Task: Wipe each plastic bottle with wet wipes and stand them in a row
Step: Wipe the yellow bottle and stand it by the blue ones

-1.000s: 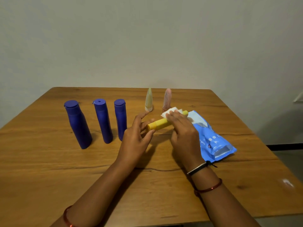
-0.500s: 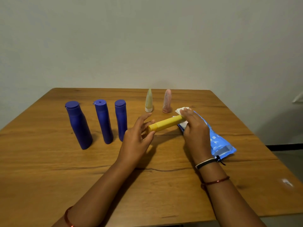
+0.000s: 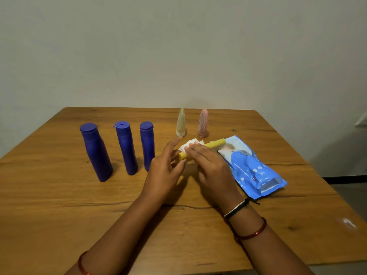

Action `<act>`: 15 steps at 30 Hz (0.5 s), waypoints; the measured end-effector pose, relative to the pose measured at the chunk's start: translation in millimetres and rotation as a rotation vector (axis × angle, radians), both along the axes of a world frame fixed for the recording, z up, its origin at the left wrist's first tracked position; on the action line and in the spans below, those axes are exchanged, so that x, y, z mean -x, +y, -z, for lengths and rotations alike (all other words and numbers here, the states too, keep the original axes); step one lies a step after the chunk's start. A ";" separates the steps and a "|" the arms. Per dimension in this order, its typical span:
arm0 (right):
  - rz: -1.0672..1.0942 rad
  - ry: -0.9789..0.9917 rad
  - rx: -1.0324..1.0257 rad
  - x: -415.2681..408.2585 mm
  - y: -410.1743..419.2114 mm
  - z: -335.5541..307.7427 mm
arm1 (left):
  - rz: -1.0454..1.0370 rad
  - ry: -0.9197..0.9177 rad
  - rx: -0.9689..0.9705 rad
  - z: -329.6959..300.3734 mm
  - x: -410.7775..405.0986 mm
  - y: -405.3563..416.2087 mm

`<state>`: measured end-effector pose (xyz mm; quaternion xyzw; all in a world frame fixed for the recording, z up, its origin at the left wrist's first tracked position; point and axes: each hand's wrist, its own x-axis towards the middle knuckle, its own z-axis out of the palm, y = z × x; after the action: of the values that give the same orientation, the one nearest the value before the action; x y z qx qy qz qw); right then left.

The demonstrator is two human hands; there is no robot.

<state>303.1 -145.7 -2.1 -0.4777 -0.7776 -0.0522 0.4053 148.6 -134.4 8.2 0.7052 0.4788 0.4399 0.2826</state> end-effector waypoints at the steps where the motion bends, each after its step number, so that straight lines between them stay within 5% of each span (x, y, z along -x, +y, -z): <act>1: 0.051 0.016 -0.010 -6.0 3.0 -0.6 | 0.019 -0.007 0.003 -0.3 -0.3 -0.2; 7: 0.171 -0.061 -0.084 -23.7 5.9 -6.0 | 0.061 -0.067 -0.010 -4.3 -2.0 -3.7; 15: 0.298 -0.051 -0.259 -10.1 -0.3 -7.8 | 0.140 -0.745 0.415 -3.9 -10.2 -0.3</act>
<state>313.2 -146.0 5.7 -0.5299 -0.6953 -0.2231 0.4313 158.8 -134.6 12.1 0.4571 0.3733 0.5385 0.6014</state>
